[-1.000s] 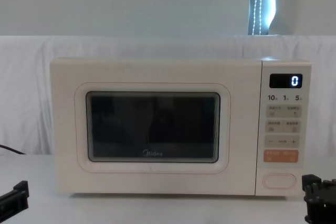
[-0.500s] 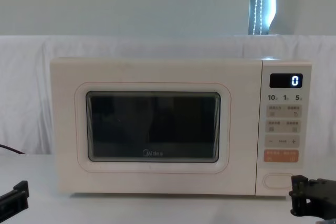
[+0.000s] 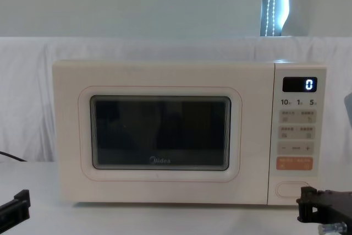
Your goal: Press the button to open the microwave door with one hand; close the microwave door with the other hand.
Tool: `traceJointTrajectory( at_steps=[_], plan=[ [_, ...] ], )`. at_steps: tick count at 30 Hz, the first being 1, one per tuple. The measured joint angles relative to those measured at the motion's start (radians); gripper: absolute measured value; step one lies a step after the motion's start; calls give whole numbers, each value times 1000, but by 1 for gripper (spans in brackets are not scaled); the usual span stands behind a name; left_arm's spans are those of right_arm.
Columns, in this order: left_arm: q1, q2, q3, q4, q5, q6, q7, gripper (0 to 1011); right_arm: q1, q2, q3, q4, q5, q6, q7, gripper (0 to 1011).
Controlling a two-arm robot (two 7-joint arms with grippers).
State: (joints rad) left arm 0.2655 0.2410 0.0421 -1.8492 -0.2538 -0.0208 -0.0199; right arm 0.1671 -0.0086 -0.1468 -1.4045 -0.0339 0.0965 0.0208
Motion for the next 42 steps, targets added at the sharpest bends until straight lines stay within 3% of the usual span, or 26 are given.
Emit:
traceJointTrajectory(
  at_steps=[20,42],
  plan=[
    [0,0,0,0,0,0,0,1001,121,-44,31,182,-11,-21,-16,0],
    [0,0,0,0,0,0,0,1001,210,-60,61,301,-23,-40,-34,0]
  ],
)
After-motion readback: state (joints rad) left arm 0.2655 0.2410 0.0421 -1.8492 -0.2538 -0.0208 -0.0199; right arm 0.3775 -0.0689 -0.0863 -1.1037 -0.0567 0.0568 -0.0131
